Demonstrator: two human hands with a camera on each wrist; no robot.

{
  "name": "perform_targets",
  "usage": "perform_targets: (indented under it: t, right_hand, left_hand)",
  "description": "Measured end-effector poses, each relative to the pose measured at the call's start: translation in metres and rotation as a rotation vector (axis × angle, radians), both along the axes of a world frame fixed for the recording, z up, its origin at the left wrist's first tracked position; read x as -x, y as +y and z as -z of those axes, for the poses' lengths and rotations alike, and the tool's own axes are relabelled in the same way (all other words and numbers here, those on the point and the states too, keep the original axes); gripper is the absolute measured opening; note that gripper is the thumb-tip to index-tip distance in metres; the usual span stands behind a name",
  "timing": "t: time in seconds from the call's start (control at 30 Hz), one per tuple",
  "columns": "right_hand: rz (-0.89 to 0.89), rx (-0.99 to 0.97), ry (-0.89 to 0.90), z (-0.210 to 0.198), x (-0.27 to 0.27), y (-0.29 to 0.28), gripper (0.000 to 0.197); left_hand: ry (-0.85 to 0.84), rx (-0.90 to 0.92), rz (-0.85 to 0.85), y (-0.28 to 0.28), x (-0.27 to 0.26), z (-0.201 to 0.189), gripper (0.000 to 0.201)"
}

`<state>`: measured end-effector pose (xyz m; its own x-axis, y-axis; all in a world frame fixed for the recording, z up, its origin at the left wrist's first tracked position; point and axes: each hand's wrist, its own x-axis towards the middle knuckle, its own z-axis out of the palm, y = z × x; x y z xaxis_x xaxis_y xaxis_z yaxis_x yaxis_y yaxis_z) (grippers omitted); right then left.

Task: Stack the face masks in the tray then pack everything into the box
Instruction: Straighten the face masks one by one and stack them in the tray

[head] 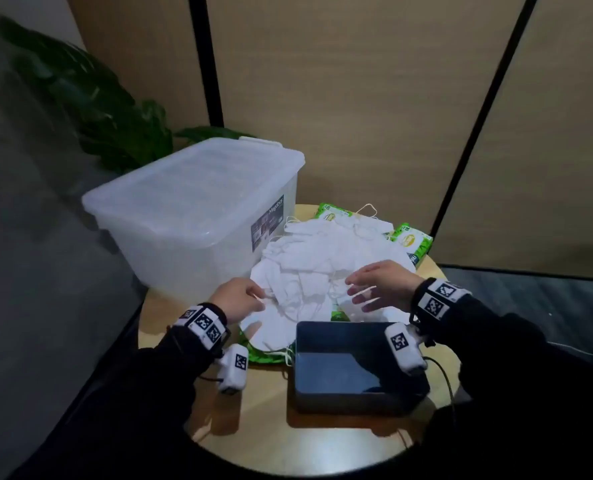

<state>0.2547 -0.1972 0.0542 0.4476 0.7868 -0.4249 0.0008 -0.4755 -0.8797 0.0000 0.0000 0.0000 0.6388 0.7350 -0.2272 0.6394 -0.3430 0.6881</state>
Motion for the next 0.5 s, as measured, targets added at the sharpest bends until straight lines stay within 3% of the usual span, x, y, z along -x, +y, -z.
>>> perform_targets:
  t: [0.1, 0.23, 0.3, 0.37, 0.43, 0.5]
  right_hand:
    - [-0.042, 0.136, 0.004, 0.016, -0.005, 0.008, 0.022]
    - [-0.042, 0.145, -0.118, 0.04, -0.014, 0.02, 0.02]
    - [-0.015, 0.097, -0.087, 0.046, -0.019, 0.019, 0.025]
    - [0.001, 0.036, 0.057, 0.053, -0.023, 0.015, 0.034]
    - [-0.01, 0.011, 0.206, 0.056, -0.027, 0.014, 0.041]
    - [-0.027, 0.02, 0.268, 0.057, -0.03, 0.016, 0.045]
  left_hand:
    - [0.233, -0.059, 0.06, 0.005, -0.016, 0.011, 0.024]
    - [0.437, -0.167, 0.097, 0.002, -0.032, 0.026, 0.048]
    - [0.49, -0.195, 0.129, 0.003, -0.035, 0.026, 0.057]
    - [0.512, -0.154, 0.206, 0.009, -0.039, 0.022, 0.062]
    - [0.527, -0.155, 0.278, 0.016, -0.043, 0.01, 0.057]
    - [0.482, -0.209, 0.255, 0.017, -0.045, -0.012, 0.037]
